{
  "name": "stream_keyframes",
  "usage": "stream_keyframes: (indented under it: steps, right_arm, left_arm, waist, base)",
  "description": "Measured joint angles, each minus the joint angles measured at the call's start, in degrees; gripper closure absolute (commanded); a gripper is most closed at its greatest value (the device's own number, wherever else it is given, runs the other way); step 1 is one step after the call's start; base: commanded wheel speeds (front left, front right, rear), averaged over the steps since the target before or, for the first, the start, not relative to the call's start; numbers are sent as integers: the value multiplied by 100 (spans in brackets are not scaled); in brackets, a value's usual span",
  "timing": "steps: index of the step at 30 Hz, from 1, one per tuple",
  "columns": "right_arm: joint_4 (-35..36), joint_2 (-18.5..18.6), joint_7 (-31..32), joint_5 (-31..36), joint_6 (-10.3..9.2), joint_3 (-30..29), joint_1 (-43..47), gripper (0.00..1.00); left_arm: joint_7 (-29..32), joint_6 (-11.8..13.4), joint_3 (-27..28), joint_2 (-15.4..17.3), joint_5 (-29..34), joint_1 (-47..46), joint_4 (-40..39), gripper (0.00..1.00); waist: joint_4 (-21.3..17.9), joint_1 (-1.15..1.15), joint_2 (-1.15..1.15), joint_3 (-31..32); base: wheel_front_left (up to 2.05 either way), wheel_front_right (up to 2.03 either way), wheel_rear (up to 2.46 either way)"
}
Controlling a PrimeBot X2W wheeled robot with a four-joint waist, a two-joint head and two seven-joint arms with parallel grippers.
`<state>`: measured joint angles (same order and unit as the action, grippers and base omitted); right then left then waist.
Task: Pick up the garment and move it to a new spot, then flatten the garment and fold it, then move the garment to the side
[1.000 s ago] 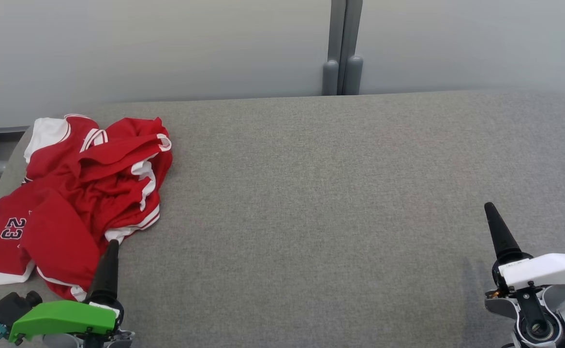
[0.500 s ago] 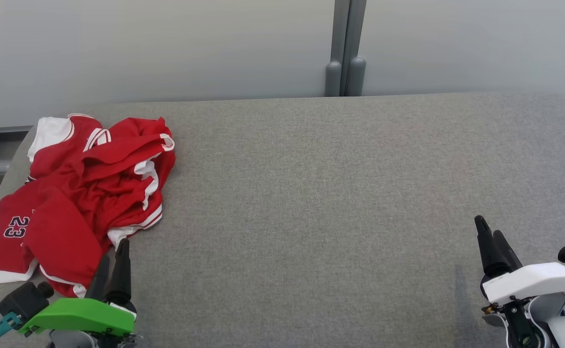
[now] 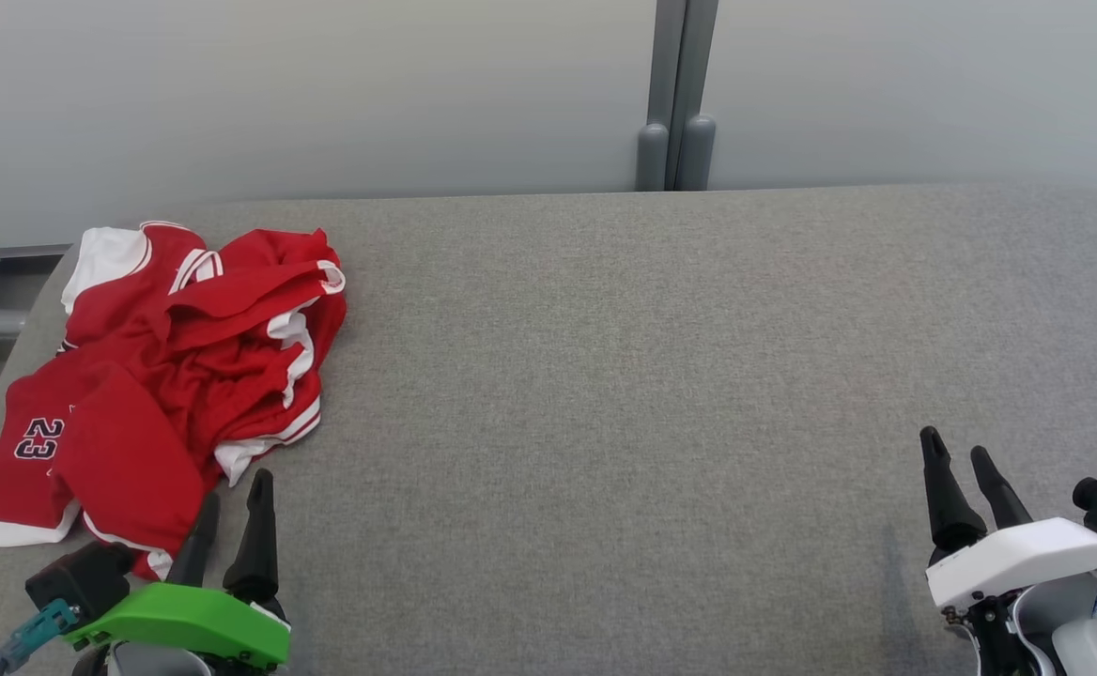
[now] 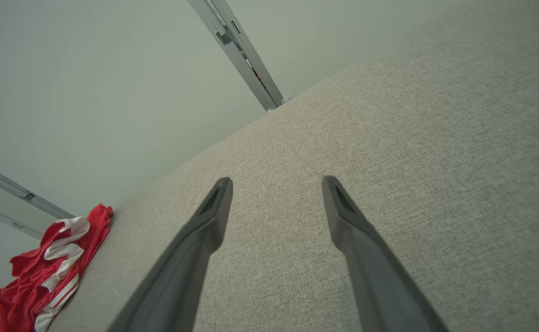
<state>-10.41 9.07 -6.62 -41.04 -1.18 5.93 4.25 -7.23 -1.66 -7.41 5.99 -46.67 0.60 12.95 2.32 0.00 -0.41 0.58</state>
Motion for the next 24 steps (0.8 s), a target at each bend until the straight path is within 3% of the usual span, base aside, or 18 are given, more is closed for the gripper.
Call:
stream_keyframes:
  steps: [24]
  right_arm:
    - [250,219,-394,2083,-301,89,126,0]
  left_arm:
    - [-367,75,-30,11,1948,190,-66,0]
  waist:
    - [58,0,0,39]
  base:
    - [0,0,0]
